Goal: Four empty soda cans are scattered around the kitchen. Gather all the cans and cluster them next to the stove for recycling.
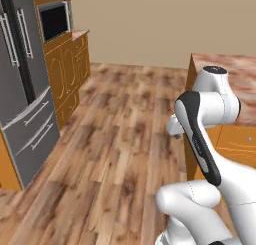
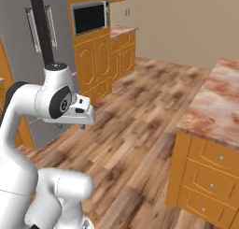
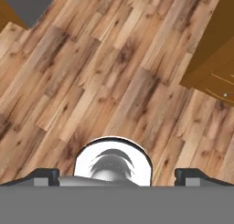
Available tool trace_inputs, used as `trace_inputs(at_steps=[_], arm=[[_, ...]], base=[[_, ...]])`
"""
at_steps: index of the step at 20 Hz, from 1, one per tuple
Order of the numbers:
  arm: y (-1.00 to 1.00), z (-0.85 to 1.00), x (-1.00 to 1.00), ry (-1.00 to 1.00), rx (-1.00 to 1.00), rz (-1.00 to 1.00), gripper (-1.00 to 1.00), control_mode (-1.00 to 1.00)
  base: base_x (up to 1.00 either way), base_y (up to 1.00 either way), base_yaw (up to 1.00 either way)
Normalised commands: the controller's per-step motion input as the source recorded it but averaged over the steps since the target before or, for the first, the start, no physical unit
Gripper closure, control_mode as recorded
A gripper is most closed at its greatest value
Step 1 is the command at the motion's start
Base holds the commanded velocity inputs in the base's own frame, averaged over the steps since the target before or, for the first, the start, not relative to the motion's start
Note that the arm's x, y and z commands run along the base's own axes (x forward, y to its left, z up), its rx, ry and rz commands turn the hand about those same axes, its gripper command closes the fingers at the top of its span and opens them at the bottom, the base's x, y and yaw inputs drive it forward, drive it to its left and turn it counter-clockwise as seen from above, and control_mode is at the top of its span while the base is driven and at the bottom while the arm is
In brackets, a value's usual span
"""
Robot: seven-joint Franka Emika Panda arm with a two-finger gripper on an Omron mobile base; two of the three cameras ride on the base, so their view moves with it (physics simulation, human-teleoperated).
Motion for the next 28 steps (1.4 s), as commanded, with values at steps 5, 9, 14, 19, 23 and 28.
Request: trace_inputs(at_steps=[5,9,14,19,23,28], arm=[[0.0,0.0,0.0,0.0,0.0,0.0,-1.0,1.0],[0.0,0.0,0.0,0.0,0.0,0.0,-1.0,1.0],[0.0,0.0,0.0,0.0,0.0,0.0,-1.0,1.0],[0.0,0.0,0.0,0.0,0.0,0.0,-1.0,1.0],[0.0,0.0,0.0,0.0,0.0,0.0,-1.0,1.0],[0.0,0.0,0.0,0.0,0.0,0.0,-1.0,1.0]], base=[[0.98,1.0,-0.5],[1.0,1.0,-0.45],[1.0,0.91,-0.39],[1.0,0.29,-0.22],[1.0,0.0,-0.1],[1.0,0.13,-0.04]])
